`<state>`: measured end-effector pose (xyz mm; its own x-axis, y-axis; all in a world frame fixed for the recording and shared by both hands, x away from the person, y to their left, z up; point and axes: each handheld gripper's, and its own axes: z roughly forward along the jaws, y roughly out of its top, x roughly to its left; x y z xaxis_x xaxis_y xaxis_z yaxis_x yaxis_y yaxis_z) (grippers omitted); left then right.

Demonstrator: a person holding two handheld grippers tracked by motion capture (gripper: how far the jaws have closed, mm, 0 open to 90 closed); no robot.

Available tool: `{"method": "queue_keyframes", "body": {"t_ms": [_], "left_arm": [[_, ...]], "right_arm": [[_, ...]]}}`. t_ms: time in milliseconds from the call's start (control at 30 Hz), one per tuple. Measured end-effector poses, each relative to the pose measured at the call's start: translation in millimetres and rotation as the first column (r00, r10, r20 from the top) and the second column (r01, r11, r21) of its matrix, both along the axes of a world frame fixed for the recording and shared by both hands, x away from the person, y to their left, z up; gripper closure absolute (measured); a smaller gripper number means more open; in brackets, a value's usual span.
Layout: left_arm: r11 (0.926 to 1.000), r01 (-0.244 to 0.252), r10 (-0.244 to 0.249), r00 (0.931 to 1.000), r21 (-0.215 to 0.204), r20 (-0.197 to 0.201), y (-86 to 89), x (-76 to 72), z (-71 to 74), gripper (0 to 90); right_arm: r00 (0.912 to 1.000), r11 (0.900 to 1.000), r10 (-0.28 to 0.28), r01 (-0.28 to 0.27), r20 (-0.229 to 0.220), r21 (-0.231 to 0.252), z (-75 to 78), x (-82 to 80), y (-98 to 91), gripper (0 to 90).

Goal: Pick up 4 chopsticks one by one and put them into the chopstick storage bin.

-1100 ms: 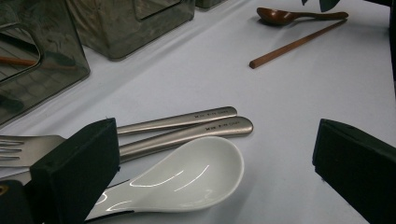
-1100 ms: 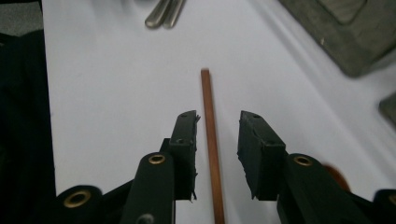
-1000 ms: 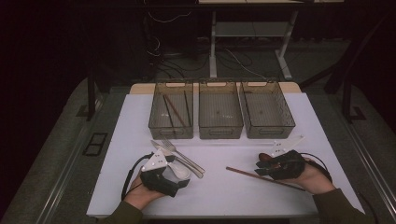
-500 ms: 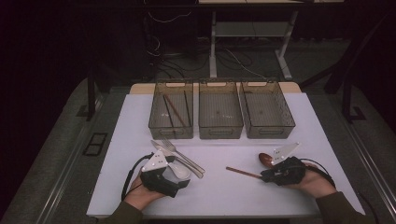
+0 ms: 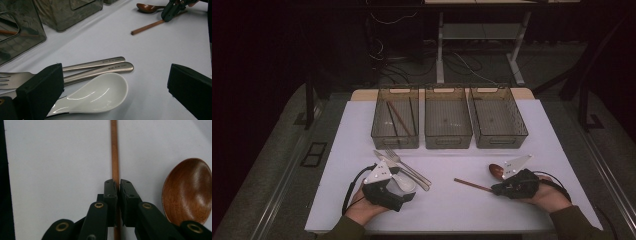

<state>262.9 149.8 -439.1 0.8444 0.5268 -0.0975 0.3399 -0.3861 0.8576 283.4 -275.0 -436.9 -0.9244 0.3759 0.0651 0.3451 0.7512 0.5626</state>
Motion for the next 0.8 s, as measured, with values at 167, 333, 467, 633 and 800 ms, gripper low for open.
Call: {"method": "queue_keyframes", "body": {"t_ms": [167,333,467,633,800], "left_arm": [[1.0,0.0,0.0,1.0,-0.002,0.0,0.2,-0.1,0.2,0.0],[1.0,0.001,-0.001,1.0,-0.001,0.0,-0.1,0.0,0.2,0.0],[1.0,0.0,0.0,1.0,-0.001,0.0,-0.6,-0.4,0.2,0.0],[1.0,0.0,0.0,1.0,-0.001,0.001,-1.0,-0.4,0.1,0.0],[1.0,0.002,-0.002,1.0,0.001,0.001,-1.1,-0.3,0.0,0.0]], "right_arm": [[0.9999,0.9998,-0.008,0.008,-0.013,0.015,1.9,-0.2,0.5,83.3],[0.9978,0.9958,-0.06,0.062,-0.029,0.067,8.2,0.0,-1.1,83.3],[0.9963,0.991,-0.085,0.086,-0.014,0.102,12.9,1.3,-2.9,83.3],[0.995,0.9868,-0.1,0.099,0.0,0.128,16.8,2.0,-3.7,83.4],[0.9942,0.985,-0.108,0.105,0.008,0.137,18.9,2.9,-4.0,83.4]]}}
